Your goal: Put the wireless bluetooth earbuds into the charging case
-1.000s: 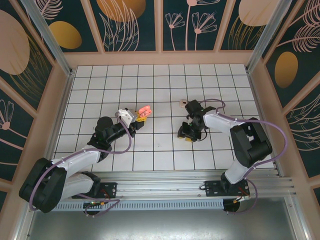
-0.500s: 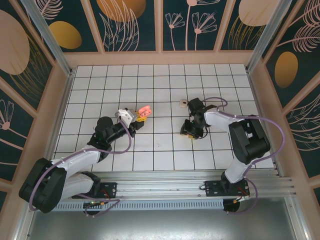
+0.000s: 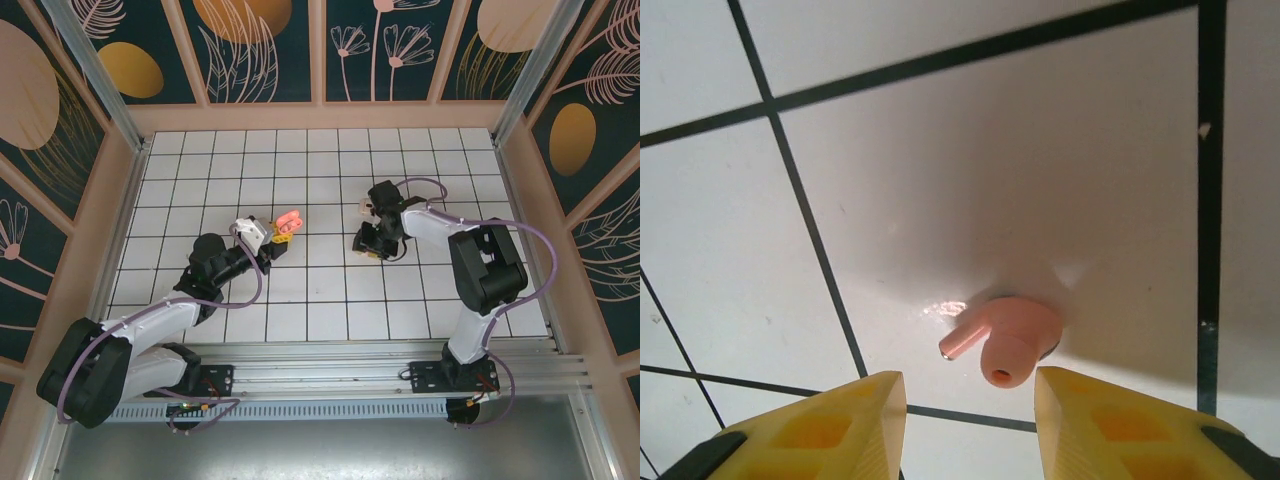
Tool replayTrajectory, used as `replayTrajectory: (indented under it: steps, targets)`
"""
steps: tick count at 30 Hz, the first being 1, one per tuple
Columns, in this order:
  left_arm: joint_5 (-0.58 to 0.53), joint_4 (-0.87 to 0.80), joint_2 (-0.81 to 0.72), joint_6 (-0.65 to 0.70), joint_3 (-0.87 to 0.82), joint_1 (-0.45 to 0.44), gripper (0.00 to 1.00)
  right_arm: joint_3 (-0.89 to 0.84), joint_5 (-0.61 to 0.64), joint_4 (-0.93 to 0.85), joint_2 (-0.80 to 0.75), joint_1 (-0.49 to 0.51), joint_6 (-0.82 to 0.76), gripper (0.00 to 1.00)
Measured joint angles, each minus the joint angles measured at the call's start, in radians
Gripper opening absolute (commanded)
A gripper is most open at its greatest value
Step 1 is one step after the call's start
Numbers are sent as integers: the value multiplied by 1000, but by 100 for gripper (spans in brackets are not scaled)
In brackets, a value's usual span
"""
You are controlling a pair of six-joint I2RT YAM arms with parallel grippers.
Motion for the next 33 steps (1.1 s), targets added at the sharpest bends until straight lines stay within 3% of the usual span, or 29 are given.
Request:
replayTrajectory:
  steps: [11,33]
  targets:
    - [1,-3,-1,0,0,0,14,29,42,-61,-9,8,5,40]
    - [0,-12,-1,0,0,0,14,18,66,-6,28,8,27,27]
